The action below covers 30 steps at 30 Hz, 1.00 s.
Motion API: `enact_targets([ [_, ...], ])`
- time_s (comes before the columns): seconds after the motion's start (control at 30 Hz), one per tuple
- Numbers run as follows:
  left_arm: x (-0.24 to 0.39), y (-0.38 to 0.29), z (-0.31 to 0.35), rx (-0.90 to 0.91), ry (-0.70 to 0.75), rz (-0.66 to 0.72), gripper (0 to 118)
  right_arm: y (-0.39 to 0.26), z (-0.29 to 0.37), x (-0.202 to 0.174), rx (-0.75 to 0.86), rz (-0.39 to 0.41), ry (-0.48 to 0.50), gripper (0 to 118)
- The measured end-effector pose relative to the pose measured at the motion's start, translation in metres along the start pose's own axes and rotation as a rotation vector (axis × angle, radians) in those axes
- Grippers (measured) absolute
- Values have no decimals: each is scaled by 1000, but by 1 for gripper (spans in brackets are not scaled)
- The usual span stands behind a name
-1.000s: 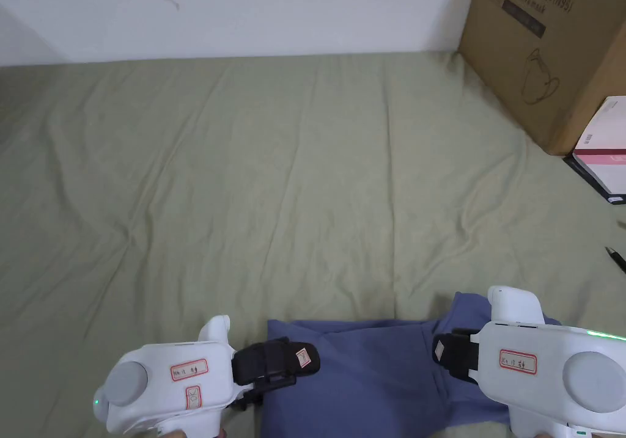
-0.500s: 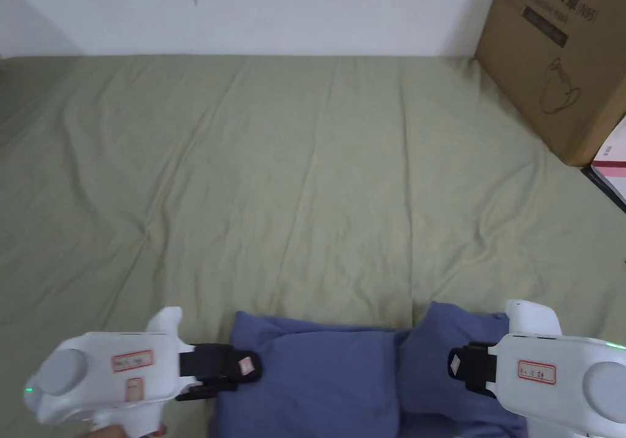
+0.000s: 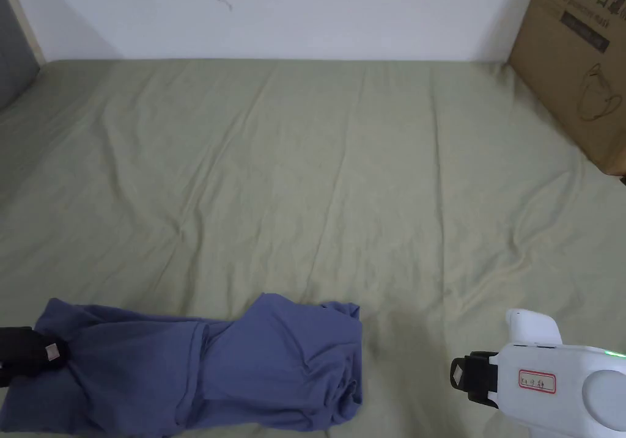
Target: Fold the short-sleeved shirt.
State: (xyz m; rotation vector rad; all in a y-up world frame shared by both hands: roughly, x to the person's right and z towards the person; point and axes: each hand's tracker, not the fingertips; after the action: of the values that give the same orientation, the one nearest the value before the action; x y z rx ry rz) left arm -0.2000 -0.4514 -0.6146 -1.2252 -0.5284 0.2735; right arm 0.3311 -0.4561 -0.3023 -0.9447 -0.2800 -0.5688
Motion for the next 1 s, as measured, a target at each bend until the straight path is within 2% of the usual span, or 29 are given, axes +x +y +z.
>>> enact_targets([
  [0.13,30,-3,9,22,-4,-8,12,-2,0,0,-4,7,6,0],
  [0.23,68,-8,25,46,50,-80,12,-3,2,7,-1,0,13,0],
  [0.3,92,-12,36,42,-5,-29,12,-3,4,12,0,-5,12,0],
  [0.37,123,-18,47,58,-124,-62,12,-3,6,19,7,-18,11,0],
  [0.43,161,-26,48,48,-136,-127,12,-3,6,26,10,-37,13,0],
  [0.6,245,-43,3,-55,-236,-254,12,-5,11,41,24,-82,22,0],
  [0.7,278,-53,-51,-153,-242,-307,15,-7,17,51,33,-95,15,0],
  [0.73,287,-57,-71,-181,-245,-296,24,-8,19,54,36,-102,13,0],
  [0.77,291,-58,-92,-204,-247,-316,48,-9,20,58,37,-109,10,0],
  [0.83,300,-65,-119,-238,-265,-326,106,-12,22,65,36,-124,-3,0],
  [0.87,304,-68,-132,-267,-284,-343,118,-13,22,69,35,-130,-9,0],
  [0.97,309,-73,-141,-244,-237,-367,116,-16,22,76,24,-149,-26,0],
  [1.0,308,-70,-137,-225,-237,-387,111,-17,23,78,24,-150,-28,0],
])
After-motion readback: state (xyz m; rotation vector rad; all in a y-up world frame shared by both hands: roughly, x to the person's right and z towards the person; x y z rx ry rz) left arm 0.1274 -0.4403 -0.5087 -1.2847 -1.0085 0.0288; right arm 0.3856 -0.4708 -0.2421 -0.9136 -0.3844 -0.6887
